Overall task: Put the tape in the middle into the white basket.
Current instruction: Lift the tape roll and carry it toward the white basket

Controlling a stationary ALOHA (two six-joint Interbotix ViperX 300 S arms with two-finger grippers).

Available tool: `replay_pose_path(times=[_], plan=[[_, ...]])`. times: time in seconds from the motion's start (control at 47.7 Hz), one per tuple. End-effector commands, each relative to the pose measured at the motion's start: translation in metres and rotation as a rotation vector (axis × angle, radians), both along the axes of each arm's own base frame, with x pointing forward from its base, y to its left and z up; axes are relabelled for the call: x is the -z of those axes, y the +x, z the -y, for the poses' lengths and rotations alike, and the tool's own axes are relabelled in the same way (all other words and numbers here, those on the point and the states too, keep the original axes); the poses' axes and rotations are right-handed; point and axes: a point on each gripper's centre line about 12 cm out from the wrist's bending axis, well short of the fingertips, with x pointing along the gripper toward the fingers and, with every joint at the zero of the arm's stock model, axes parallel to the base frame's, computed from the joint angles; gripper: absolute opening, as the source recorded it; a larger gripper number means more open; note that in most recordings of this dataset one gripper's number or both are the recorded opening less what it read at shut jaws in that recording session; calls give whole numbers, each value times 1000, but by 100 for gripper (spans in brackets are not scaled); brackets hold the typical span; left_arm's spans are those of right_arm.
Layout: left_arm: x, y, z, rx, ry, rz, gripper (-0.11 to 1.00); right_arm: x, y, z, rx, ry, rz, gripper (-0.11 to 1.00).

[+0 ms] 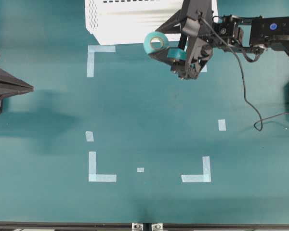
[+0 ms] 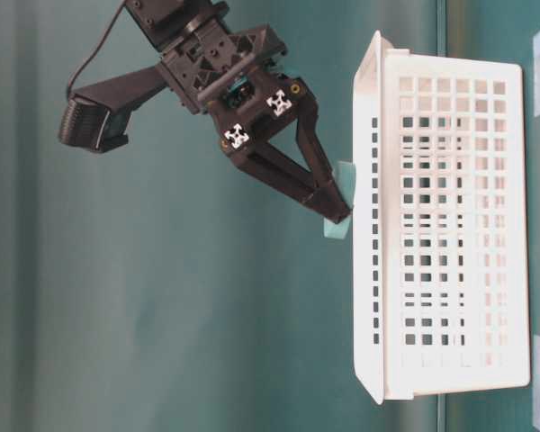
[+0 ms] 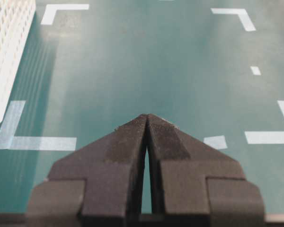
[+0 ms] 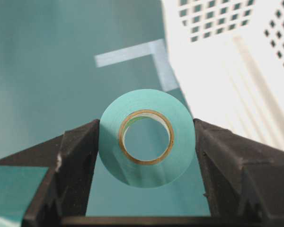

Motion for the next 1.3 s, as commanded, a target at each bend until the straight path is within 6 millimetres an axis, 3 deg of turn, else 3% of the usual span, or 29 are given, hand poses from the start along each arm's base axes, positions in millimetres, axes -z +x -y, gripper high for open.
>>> replay_pose_path(times=[0.0,0.377,0.755,1.279], plan=[[-4,1,0,-3,0,11,-11,-19,-1,11,26,-14,52,67],[-4,1,0,-2,0,11,-11,-13,-16,50,134,-10,12,67],[-4,1,0,-2,0,11,-11,-12,-27,75,187,-43,-4,67],[-5,1,0,-2,0,12,-11,-6,-36,87,210,-64,-20,67]])
